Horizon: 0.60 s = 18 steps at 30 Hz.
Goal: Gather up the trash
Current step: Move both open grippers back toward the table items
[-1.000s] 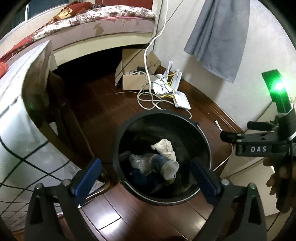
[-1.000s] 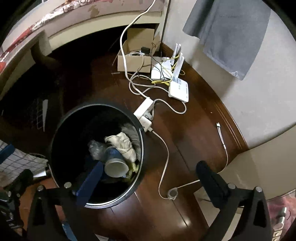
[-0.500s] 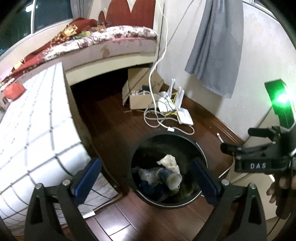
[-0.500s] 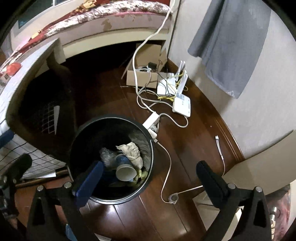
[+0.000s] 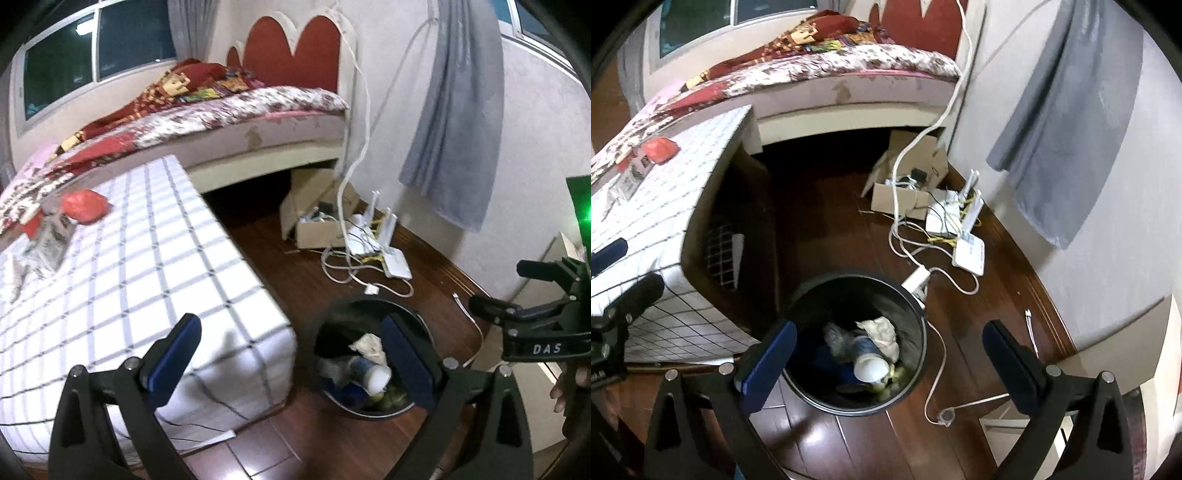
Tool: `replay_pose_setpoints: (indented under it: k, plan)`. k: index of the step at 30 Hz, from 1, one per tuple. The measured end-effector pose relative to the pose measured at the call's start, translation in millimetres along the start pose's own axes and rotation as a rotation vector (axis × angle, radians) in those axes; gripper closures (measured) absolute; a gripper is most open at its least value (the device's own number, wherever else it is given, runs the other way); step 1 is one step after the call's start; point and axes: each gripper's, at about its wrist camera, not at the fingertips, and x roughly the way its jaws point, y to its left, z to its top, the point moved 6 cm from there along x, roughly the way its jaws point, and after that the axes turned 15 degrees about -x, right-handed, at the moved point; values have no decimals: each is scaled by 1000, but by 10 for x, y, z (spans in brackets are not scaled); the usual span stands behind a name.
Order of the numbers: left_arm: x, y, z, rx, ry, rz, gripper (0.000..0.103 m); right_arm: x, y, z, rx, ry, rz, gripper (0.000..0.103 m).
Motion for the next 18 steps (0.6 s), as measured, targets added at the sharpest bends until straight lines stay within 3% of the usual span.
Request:
replay_pose_setpoints:
  k: [9,18]
  plan:
    - [-219,526,267,-29,-63,65,3,-180,462,489,-49,-90,40,1]
    - [-371,1115,377,-86,-102,136,3,-162,1073,852,-144,-121,96,1]
